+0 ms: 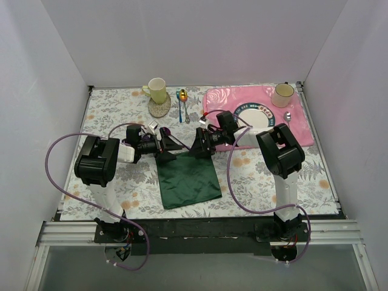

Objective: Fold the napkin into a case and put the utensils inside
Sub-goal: Smooth out the square-folded napkin at the center of the board.

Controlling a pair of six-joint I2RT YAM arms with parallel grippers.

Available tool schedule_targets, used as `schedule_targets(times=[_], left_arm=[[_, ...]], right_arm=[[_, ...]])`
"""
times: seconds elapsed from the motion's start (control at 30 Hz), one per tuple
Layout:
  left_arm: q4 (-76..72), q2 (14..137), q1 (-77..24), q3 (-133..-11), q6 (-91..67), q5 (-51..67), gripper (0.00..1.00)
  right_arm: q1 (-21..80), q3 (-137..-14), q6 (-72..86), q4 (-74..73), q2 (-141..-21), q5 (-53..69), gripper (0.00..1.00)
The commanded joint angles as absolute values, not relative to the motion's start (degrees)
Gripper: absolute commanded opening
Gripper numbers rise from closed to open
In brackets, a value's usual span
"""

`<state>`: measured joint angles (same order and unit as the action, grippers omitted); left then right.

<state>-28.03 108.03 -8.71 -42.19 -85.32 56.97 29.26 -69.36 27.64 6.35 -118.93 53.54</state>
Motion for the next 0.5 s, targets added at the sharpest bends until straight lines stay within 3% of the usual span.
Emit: schedule_targets(times=[0.0,0.47], left_arm=[[-19.7,105.56,-5.28,-40.08,-78.24,55.19,0.98],[-16.51,97.04,-3.6,-37.97,-72.24,63.62,0.98]], right_arm=[[29.0,-67.24,26.81,5.98,-119.97,52.47,0.99],[31.73,-65.12,25.92,5.18,-113.3,54.58,0.99]])
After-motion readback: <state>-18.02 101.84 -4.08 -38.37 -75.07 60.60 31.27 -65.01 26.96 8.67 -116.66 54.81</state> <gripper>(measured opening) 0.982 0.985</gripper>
